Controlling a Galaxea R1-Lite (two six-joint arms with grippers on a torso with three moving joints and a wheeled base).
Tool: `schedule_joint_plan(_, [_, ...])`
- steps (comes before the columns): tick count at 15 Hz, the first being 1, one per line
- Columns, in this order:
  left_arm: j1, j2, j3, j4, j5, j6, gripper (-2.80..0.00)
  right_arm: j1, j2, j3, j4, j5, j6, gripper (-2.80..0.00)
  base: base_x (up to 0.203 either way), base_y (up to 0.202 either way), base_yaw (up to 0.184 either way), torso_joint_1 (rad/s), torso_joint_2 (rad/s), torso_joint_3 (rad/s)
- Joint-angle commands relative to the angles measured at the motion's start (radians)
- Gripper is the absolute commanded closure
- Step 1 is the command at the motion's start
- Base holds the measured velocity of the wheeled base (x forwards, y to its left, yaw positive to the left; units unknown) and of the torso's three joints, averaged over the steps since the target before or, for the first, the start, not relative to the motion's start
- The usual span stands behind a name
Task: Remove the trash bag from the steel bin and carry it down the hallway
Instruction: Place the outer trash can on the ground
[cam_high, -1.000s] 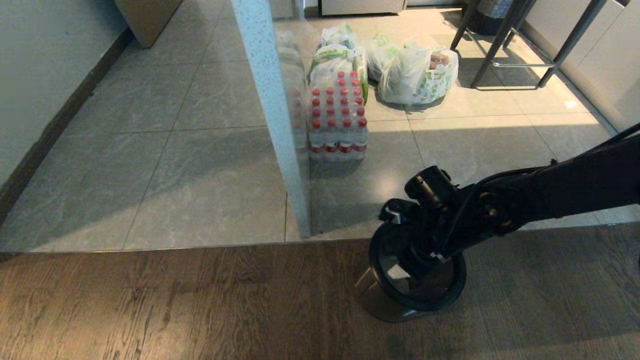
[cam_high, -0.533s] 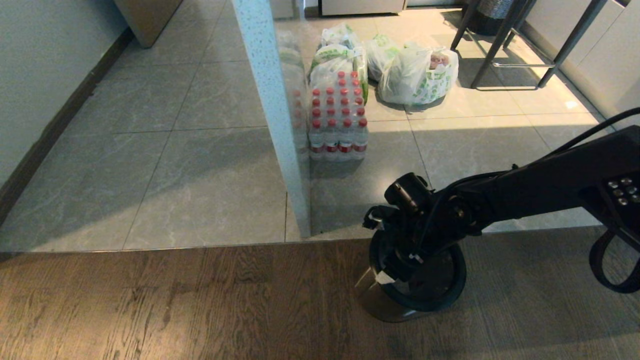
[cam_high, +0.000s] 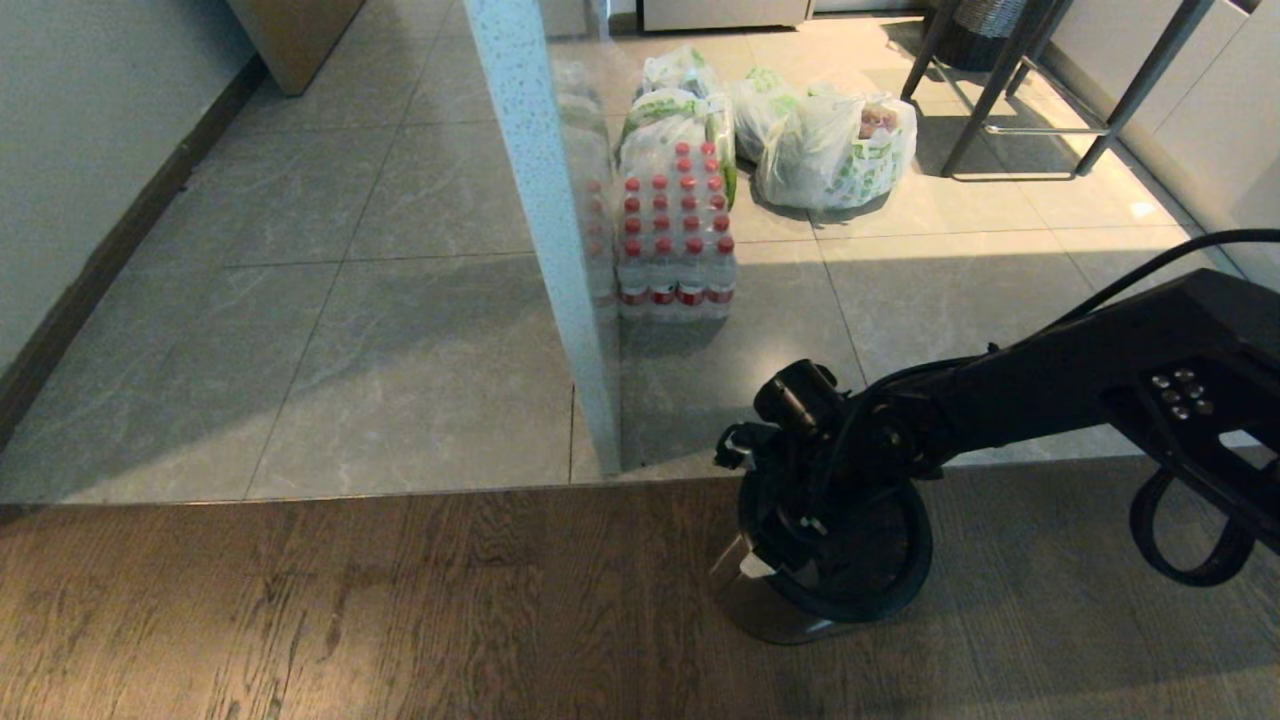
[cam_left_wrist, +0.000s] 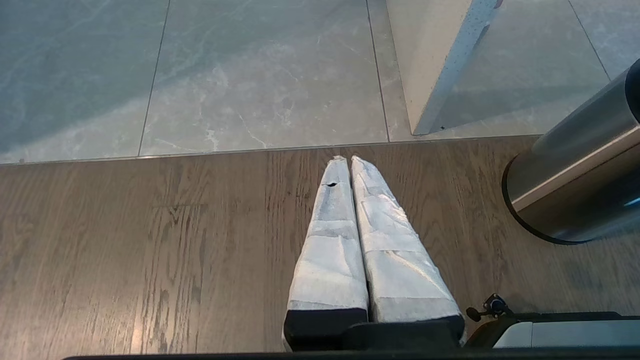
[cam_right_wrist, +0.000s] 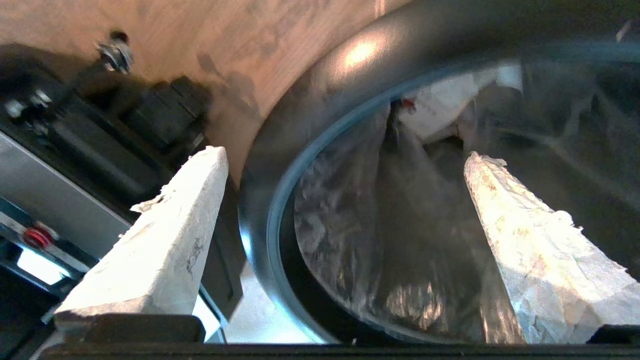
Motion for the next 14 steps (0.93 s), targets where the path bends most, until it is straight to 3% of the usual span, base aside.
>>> schedule_joint_plan(1, [0.000, 0.000, 0.002, 0.000, 0.001, 0.000, 0.00, 0.000, 0.011, -0.017, -0.015, 0.000, 0.030, -2.80, 0.000, 0.000, 0.000, 0.000, 0.00, 0.000])
schedule_joint_plan(2, [0.000, 0.000, 0.001, 0.000, 0.001, 0.000, 0.00, 0.000, 0.015, -0.021, -0.021, 0.000, 0.039, -2.80, 0.000, 0.000, 0.000, 0.000, 0.00, 0.000])
schedule_joint_plan(3, [0.000, 0.000, 0.002, 0.000, 0.001, 0.000, 0.00, 0.001, 0.030, -0.036, -0.033, 0.001, 0.073, 0.00, 0.000, 0.000, 0.000, 0.000, 0.00, 0.000])
schedule_joint_plan(14, [0.000, 0.000, 0.002, 0.000, 0.001, 0.000, 0.00, 0.017, -0.013, -0.015, -0.035, -0.003, 0.073, 0.00, 0.000, 0.000, 0.000, 0.000, 0.00, 0.000])
